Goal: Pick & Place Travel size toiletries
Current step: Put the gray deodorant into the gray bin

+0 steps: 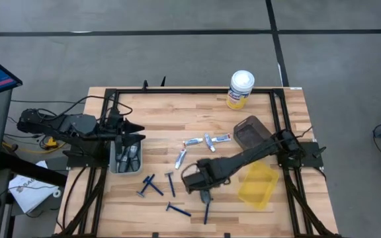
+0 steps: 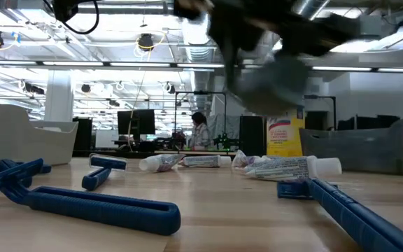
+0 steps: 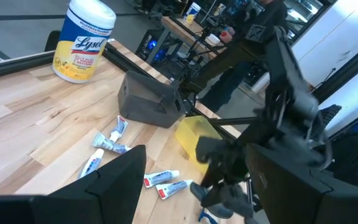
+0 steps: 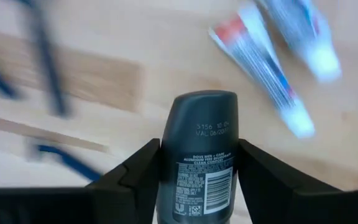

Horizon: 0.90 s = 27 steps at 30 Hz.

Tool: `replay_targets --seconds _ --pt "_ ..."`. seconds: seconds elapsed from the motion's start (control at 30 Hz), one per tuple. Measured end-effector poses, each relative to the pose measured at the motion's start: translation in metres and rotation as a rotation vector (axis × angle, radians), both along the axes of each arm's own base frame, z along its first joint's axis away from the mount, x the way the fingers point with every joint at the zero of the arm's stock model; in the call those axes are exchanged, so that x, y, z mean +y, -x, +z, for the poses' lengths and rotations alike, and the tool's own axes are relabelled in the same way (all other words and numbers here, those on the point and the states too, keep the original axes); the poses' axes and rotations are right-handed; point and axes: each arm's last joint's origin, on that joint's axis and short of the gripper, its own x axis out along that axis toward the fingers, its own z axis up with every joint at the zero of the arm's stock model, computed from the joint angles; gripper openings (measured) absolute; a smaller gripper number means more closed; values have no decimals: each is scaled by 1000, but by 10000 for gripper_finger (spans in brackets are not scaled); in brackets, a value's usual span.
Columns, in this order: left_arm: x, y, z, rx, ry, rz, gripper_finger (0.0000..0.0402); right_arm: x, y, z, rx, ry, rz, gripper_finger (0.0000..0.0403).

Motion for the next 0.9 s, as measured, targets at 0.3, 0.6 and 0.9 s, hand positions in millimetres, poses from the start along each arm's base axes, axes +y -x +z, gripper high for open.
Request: replay_targets --seconds 0.3,0.6,0.9 --pt "-2 0 0 5 17 -83 273 -49 -37 82 -340 240 97 179" --pt "-9 0 -1 24 11 -321 273 -95 -56 151 -644 389 228 183" --pt "-10 -3 2 -12 -84 -336 273 -114 -67 194 -947 466 341 179"
